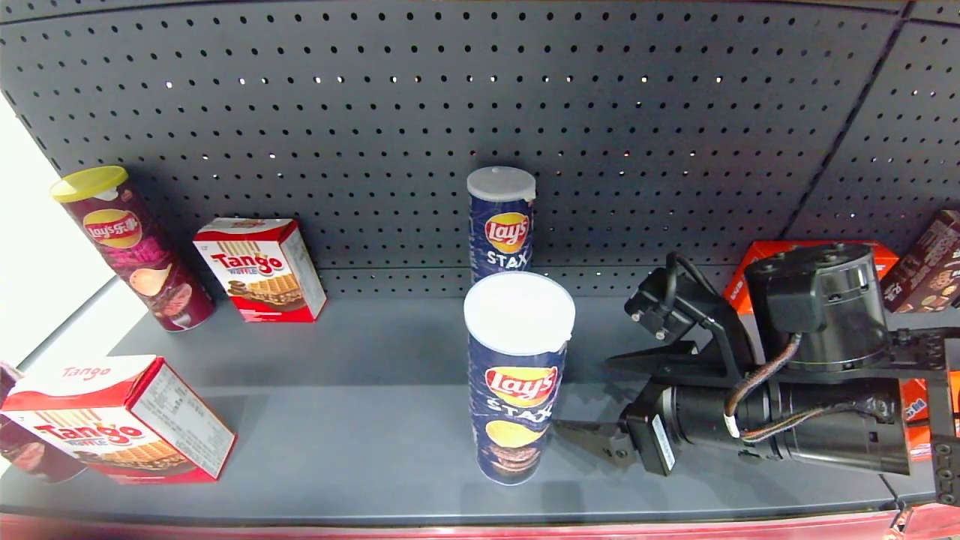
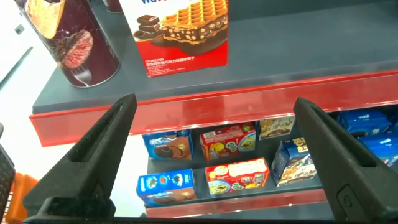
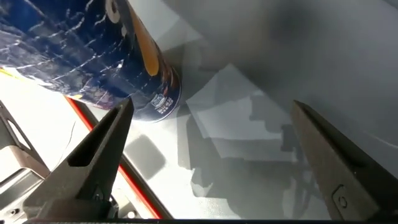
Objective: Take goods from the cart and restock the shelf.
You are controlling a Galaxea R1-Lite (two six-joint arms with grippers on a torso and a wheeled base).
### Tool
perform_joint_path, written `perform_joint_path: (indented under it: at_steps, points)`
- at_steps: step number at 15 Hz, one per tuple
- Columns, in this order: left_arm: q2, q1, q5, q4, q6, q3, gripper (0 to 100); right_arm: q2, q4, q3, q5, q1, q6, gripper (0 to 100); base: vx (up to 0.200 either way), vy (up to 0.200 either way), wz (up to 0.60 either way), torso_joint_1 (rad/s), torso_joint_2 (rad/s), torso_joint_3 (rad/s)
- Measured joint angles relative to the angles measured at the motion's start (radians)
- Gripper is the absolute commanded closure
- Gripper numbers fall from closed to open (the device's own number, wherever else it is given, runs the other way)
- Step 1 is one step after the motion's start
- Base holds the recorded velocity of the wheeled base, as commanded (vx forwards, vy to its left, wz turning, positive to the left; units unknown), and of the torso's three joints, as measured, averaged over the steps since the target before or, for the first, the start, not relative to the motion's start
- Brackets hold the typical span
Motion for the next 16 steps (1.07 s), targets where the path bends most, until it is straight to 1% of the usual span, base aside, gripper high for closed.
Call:
perform_joint_path:
  at_steps: [5, 8, 16]
  points:
    - [0.000, 0.000, -0.002, 0.000, 0.000, 0.000, 0, -0.001, 0.000, -0.008, 0.000, -0.011, 0.000, 0, 0.000, 0.000, 0.00, 0.000, 0.00, 0.000]
    - [0.000, 0.000, -0.017, 0.000, 0.000, 0.000, 0, 0.004, 0.000, -0.018, 0.000, -0.008, 0.000, 0, 0.000, 0.000, 0.00, 0.000, 0.00, 0.000]
    - [0.000, 0.000, -0.018, 0.001, 0.000, 0.000, 0, 0.012, 0.000, -0.018, 0.000, -0.005, 0.000, 0, 0.000, 0.000, 0.00, 0.000, 0.00, 0.000]
